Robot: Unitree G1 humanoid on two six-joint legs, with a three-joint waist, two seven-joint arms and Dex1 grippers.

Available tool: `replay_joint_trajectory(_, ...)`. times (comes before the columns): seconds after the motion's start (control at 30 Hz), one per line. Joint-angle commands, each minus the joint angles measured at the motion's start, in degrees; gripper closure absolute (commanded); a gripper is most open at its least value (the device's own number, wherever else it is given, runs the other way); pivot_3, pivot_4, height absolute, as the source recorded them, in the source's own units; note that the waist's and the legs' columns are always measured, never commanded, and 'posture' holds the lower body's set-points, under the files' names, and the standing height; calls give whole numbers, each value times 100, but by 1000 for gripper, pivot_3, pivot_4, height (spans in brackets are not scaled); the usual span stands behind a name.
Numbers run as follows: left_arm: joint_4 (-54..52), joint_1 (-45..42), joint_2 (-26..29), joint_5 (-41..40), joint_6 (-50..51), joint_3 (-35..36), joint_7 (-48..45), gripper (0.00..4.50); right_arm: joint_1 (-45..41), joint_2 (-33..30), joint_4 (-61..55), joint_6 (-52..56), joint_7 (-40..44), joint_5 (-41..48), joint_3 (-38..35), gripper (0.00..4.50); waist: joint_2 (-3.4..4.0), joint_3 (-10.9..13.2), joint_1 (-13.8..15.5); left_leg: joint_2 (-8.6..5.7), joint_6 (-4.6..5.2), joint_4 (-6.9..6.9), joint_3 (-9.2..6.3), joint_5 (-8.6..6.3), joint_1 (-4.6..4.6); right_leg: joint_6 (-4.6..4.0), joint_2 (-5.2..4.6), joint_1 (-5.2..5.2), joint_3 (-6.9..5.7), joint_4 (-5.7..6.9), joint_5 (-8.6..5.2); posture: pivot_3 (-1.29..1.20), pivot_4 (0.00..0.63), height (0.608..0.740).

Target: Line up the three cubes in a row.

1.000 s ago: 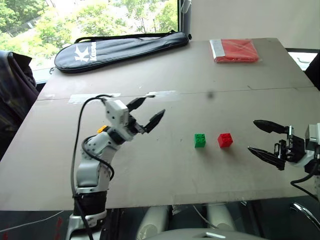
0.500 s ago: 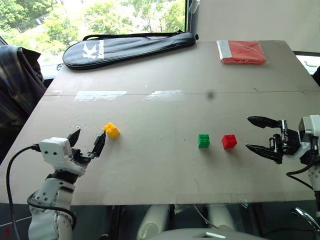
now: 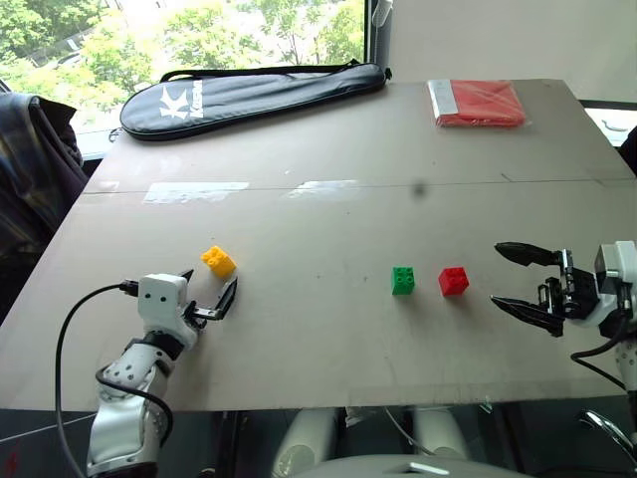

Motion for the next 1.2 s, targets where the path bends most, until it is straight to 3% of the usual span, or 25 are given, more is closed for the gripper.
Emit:
replay_joint_trajectory(0.03, 669, -370, 363, -95, -447, -170, -865, 87, 13, -80, -256, -12, -93, 90, -210, 0, 0, 0, 0, -1, 0, 0, 1, 0, 1, 0, -1, 0, 1, 0, 0, 0, 150, 732)
replay_joint_trajectory(0.33, 2581, -1481, 873, 37, -1268, -595, -2135, 87, 132, -140, -517, 129, -259, 159, -281, 0, 12, -7, -2, -2, 0, -2, -1, 0, 3, 0, -2, 0, 1, 3, 0, 0, 150, 732)
replay_joint_trajectory(0.47, 3096, -1812, 1011, -39, -1473, -598, -2534, 1143, 154, -144, -552, 147, -274, 155, -314, 0, 13, -7, -7, -2, 0, -2, -2, 0, 4, 0, -1, -1, 0, 5, 1, 0, 150, 732)
replay_joint_trajectory(0.57, 3324, -1900, 1117, 1, -1582, -654, -2790, 2662, 165, -128, -570, 148, -283, 138, -324, 0, 13, -8, -15, -2, 0, -2, -2, 0, 4, 0, -1, -2, 1, 5, 1, 0, 150, 732)
replay_joint_trajectory(0.63, 3366, -1906, 1172, 3, -1607, -695, -2919, 3181, 182, -119, -586, 146, -294, 135, -330, 0, 13, -8, -19, -2, 0, -2, -2, 0, 3, 0, -1, -3, 2, 5, 1, 0, 150, 732)
replay_joint_trajectory(0.9, 2559, -2092, 1058, -128, -1234, -1111, -3246, 3152, 297, -82, -726, 161, -349, 194, -350, 0, 13, -8, -5, -2, 0, -3, -2, 0, 1, 0, -2, -4, 2, 4, 1, 0, 150, 732)
replay_joint_trajectory(1.2, 1805, -2940, 638, 361, -1130, -2604, -3941, 3152, 452, -45, -1183, 306, -319, 276, -152, 0, 10, -5, -21, -4, -1, -3, -3, 1, -4, 1, -2, -6, 1, 4, 1, 0, 150, 732)
